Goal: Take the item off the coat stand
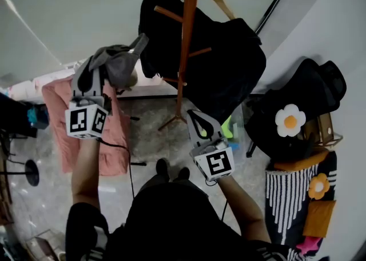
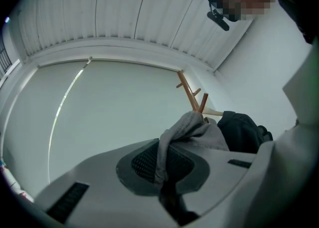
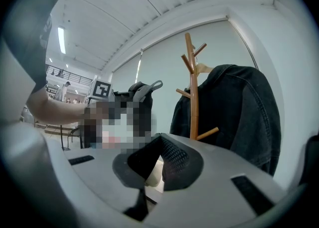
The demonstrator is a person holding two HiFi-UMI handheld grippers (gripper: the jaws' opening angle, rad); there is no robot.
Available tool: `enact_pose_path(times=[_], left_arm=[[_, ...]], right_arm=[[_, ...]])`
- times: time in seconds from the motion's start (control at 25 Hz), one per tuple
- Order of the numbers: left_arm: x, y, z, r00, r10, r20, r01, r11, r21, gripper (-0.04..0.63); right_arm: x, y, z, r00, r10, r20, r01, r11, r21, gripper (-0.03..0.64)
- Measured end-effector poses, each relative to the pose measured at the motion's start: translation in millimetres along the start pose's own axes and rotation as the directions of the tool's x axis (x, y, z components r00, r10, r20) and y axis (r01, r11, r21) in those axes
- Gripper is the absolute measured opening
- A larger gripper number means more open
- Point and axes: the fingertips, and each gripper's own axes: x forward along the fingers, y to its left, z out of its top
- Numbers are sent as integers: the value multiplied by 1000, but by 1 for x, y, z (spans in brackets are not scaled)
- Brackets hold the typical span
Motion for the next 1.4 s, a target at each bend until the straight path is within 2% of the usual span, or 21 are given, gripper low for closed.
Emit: enact_pose_path(times=[0.16, 0.52, 1.0, 1.4], left_arm=[[-25, -15, -4, 1000, -16, -17, 16, 1000, 21, 33], [-69, -40, -20, 998, -22, -51, 23, 1000, 15, 32], [-122, -45, -43, 993, 52, -102, -52, 999, 4, 32], [-150, -42, -59, 987, 101, -124, -97, 995, 34, 33]], right_arm=[[-4, 2, -1, 1000, 2, 7, -2, 1000, -1, 18], [-13, 3, -1, 1000, 1, 13, -1, 1000, -1, 19], [-31, -10, -7, 998, -59, 16, 60, 998, -23, 18], [-52, -21, -19, 991, -135, -18, 135, 990, -28, 20]])
